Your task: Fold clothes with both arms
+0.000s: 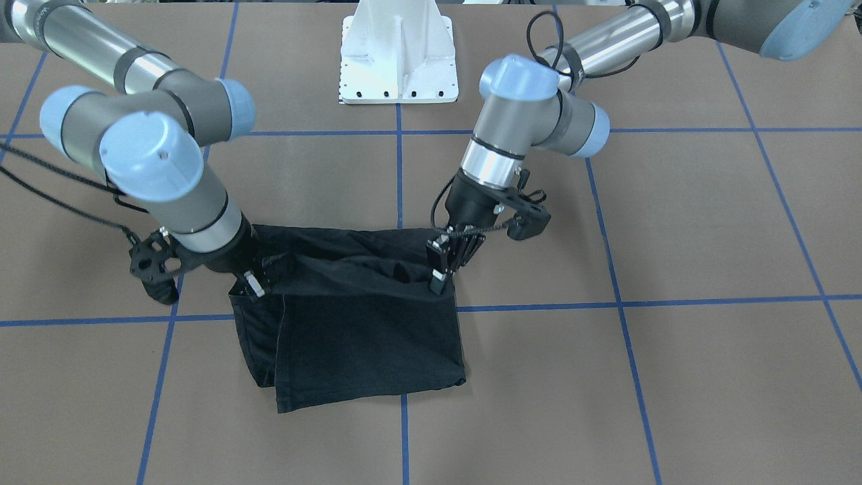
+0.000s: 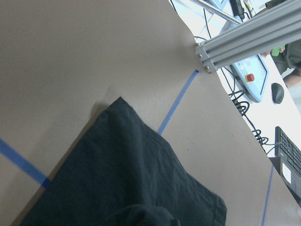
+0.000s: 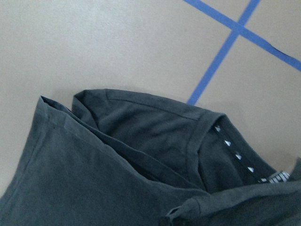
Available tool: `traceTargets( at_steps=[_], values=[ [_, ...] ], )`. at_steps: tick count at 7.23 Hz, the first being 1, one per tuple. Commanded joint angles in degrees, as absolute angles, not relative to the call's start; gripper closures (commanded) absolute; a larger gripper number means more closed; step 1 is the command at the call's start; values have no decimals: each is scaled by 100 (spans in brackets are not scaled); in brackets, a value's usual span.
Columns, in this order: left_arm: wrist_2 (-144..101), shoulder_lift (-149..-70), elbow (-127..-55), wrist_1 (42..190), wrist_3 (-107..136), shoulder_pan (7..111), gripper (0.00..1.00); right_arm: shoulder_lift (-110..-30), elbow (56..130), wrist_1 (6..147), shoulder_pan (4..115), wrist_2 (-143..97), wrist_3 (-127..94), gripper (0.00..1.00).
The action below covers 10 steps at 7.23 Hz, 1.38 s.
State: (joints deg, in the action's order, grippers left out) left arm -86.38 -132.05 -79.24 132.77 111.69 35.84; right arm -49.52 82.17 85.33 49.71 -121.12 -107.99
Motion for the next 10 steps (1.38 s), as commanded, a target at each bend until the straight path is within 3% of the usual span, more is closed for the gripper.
traceTargets(
  at_steps=[1,2,6,7,10],
  values=[
    [-8640,-13927,-6108,14154,10533,3945,11,-3847,5963,7513,5351,-12103,-10031,2],
    [-8640,-14009,-5830,14351,10260,4155,0,-3319,5098,7332,5361,-12129,-9698,0],
    [-9146,-13984,-6265,14274,10081,4245,0,-3312,5359,7330,5432,-12129,-9615,0],
    [-9497,-13818,-6658,14134,9663,4350,0,-3975,6101,7339,5458,-12129,-9424,0],
    [-9667,-11628,-9220,13221,6621,4368,0,-5698,7537,7418,6071,-12181,-6848,0]
  ],
)
